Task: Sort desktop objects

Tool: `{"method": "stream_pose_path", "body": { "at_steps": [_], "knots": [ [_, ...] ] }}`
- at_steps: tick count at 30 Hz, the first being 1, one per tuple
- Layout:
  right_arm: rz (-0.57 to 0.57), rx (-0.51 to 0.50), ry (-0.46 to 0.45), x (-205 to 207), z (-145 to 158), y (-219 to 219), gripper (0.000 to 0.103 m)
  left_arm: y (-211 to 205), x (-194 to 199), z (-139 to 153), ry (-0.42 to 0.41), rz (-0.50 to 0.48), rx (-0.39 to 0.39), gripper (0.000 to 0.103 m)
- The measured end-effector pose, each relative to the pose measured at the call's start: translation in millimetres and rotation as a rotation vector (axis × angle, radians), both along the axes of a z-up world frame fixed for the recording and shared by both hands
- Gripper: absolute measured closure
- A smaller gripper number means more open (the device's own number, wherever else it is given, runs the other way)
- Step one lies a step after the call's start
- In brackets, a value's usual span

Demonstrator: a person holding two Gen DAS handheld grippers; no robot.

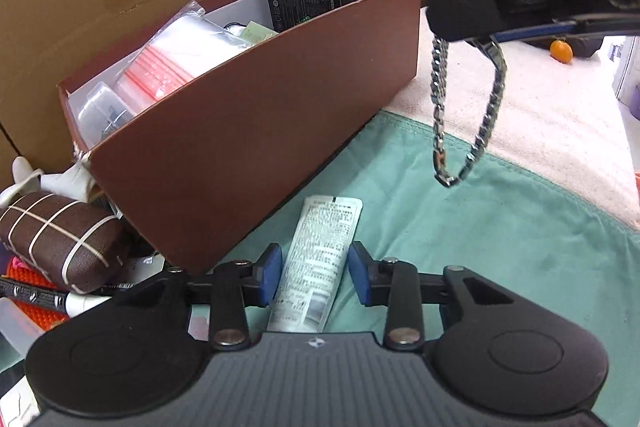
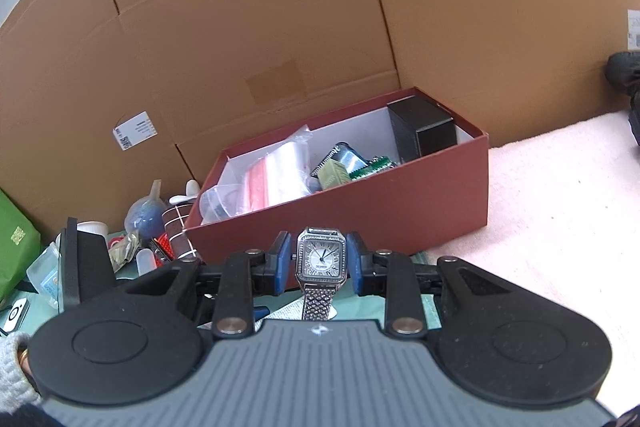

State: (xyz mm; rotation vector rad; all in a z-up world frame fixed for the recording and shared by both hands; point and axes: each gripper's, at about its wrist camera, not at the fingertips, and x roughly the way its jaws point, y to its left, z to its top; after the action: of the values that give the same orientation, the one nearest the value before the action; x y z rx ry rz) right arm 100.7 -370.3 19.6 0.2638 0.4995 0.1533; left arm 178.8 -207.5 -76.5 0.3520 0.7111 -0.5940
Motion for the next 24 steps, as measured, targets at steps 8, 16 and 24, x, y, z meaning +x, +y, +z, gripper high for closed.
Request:
{"method": "stream_pose_path", "body": {
  "at_steps": [8,16,24],
  "knots": [
    [-0.003,-0.003,0.007,-3,0,3,0.074,-3,-7,2,0.035,-0.018,-0.039,0.070],
    [-0.015,-0.014,-0.004,-7,8,1,0.074,18,-17,28,0.109,0.000,-0.165,0.072],
    [-0.028,-0.021,-0.074,-4,35,-3,0.074,34,-20,94,-0.018,0.010,-0.272,0.103]
  ]
}}
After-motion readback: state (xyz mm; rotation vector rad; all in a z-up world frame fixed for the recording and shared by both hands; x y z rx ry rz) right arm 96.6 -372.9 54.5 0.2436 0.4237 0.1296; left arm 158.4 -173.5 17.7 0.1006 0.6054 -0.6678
